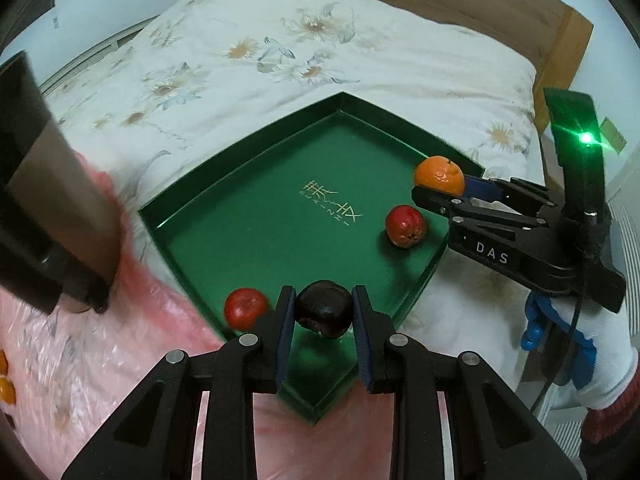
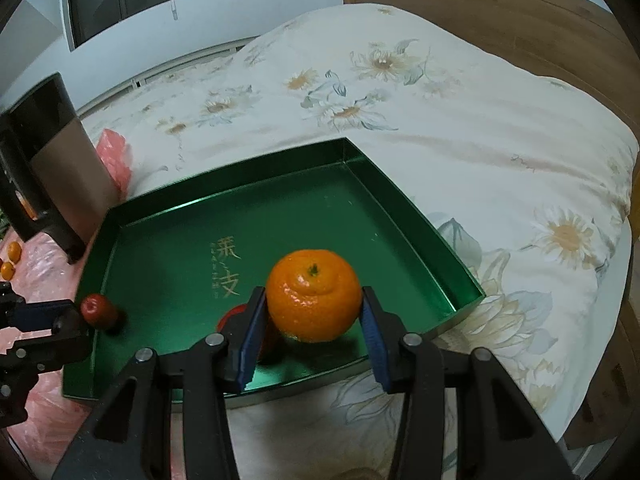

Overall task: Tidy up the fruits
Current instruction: 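Open both grippers to drop the plum and tangerine into the tray, then withdraw both open grippers from the tray back over the table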

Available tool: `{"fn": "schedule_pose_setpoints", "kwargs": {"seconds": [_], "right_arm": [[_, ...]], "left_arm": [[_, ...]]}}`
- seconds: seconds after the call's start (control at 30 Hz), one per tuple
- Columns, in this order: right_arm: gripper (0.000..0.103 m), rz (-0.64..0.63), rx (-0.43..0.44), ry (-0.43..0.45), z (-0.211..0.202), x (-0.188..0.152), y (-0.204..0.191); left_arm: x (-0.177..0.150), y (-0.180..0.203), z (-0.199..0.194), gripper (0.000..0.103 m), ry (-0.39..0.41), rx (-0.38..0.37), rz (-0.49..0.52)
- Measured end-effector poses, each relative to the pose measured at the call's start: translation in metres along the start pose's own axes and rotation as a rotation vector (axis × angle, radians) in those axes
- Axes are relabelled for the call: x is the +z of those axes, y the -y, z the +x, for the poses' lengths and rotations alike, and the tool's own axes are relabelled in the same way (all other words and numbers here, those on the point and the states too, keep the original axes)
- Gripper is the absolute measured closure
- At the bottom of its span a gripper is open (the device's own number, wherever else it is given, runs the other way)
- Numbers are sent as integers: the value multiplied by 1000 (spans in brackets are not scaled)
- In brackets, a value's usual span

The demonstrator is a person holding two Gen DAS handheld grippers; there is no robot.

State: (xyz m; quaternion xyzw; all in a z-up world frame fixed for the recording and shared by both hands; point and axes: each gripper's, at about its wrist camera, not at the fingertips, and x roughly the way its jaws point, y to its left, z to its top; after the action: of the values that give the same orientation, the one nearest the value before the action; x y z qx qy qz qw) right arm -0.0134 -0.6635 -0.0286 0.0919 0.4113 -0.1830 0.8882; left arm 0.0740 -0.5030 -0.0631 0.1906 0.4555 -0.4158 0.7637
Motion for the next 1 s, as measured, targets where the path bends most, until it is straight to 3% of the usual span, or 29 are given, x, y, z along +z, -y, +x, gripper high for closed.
{"fn": "schedule_pose_setpoints", "kwargs": {"seconds": [0.27, 0.47, 0.57, 0.6, 0.63, 0.67, 1.0], "right_arm": [[53, -7, -25, -15, 7, -4, 2], [52, 0, -42, -12, 6, -5, 0], [51, 5, -59, -15, 6, -5, -1], [41, 3, -67, -17, 5, -5, -1], [15, 0, -79, -13, 4, -4, -2], [5, -2, -85, -5, 2, -4, -2], [2, -11, -62, 34, -29, 2, -14]], "left_arm": [[-7, 6, 26, 79, -60, 12, 14], [-11, 3, 27, 78, -58, 13, 0], [-11, 2, 21, 64, -34, 35, 2], [-11, 1, 17, 58, -24, 41, 1], [-11, 0, 14, 58, -15, 42, -2], [-10, -1, 12, 58, -11, 37, -6], [-21, -9, -26, 55, 51, 20, -50]]}}
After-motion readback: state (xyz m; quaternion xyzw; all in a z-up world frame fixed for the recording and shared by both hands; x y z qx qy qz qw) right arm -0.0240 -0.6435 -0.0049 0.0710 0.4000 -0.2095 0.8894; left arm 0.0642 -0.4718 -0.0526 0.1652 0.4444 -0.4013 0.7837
